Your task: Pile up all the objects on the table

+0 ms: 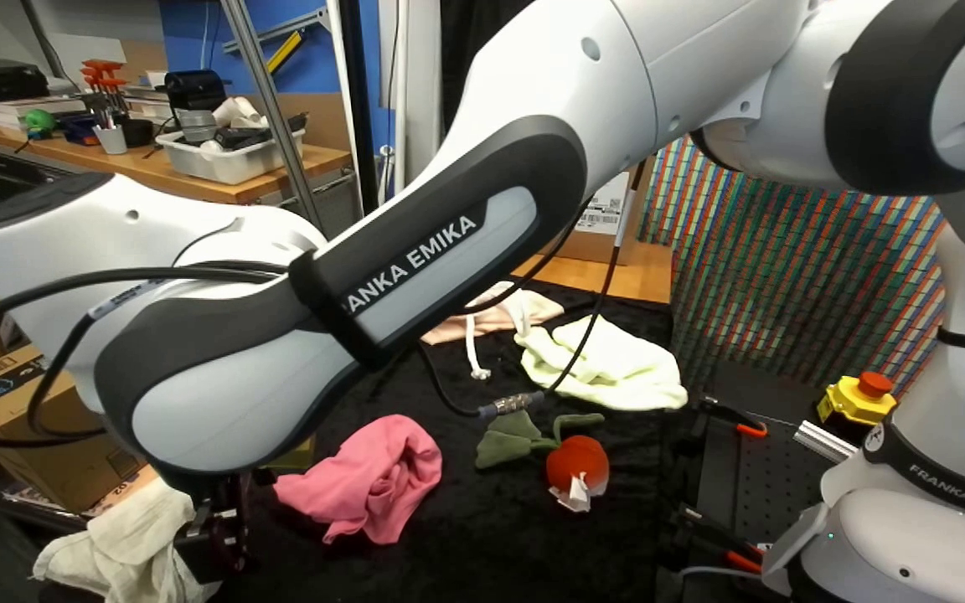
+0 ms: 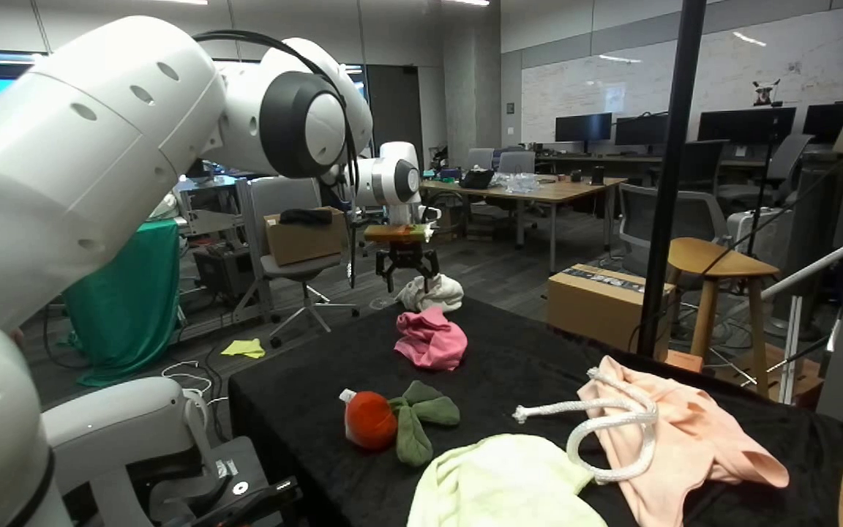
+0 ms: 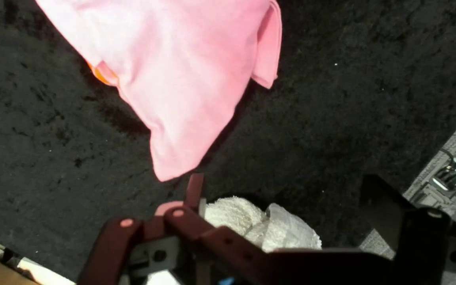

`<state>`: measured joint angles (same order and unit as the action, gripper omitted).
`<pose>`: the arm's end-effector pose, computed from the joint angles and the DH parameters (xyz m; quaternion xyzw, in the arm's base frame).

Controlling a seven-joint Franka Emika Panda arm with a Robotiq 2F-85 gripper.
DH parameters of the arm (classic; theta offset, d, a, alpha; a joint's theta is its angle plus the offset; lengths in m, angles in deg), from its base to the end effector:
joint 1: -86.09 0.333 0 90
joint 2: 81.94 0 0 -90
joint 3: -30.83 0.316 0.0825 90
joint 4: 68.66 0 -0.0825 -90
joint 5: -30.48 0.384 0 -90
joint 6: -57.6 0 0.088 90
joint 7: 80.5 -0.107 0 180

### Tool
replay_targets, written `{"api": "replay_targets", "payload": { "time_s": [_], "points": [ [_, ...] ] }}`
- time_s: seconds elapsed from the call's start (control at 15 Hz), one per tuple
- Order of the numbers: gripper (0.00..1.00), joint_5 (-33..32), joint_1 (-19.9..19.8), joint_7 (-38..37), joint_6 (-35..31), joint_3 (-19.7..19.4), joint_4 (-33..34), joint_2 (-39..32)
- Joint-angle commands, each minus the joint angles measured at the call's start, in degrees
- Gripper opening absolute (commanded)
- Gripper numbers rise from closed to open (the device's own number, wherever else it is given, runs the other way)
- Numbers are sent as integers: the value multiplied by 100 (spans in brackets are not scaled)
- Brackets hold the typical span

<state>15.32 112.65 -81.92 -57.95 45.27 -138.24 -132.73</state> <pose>0.6081 0.4410 0.2441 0.9339 0.3559 -0.0199 0.0281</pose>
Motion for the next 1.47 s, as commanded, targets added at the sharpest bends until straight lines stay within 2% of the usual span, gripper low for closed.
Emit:
{"api": "replay_targets", "payload": {
  "time_s": [0.0,0.27,0.47,1.07,1.13,1.4],
  "points": [
    [100,310,-267,5,-591,213,-517,275],
    [100,439,-409,58,-1199,309,-743,268],
    [100,266,-353,14,-1479,221,-814,239],
    [100,-338,-88,-93,-1407,57,-538,94],
    [100,-155,91,-23,-1424,-163,-446,76],
    [100,-82,224,-127,-1490,-313,-256,-13]
  ]
}}
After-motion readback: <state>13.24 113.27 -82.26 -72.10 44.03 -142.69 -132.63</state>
